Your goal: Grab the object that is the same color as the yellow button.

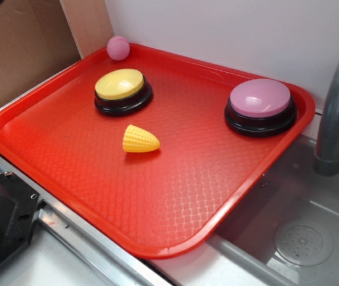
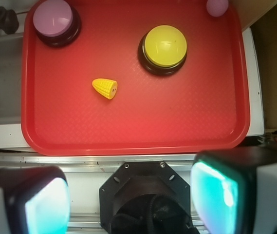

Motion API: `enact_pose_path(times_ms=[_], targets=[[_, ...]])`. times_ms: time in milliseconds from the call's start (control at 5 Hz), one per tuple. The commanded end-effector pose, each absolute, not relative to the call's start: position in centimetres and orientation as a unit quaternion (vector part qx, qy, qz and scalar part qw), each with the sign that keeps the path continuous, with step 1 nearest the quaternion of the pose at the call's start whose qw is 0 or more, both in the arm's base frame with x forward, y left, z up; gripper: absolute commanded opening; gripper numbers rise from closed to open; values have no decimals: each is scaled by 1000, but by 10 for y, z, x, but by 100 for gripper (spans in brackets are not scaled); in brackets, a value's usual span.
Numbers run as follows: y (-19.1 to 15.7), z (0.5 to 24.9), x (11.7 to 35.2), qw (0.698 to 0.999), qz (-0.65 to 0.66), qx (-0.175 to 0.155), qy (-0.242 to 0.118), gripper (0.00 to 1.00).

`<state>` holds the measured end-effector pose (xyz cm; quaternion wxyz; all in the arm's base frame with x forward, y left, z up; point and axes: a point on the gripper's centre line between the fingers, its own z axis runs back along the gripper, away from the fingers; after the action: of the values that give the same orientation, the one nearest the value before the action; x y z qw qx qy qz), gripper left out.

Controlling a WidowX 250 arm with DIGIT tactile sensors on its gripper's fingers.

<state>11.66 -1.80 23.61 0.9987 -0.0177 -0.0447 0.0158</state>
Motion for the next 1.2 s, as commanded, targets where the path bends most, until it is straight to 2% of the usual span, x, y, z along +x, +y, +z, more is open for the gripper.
enact_pose_path(times_ms=[0, 200, 400, 600, 1000], targets=[[-18, 236, 117, 999, 16, -18, -45, 100], [-27, 203, 150, 994, -110, -6, -29, 100], [-45, 168, 175, 977, -213, -13, -8, 100], [-56, 144, 189, 957, -290, -8, 6, 100], [-67, 78, 219, 881, -471, -32, -31, 100]])
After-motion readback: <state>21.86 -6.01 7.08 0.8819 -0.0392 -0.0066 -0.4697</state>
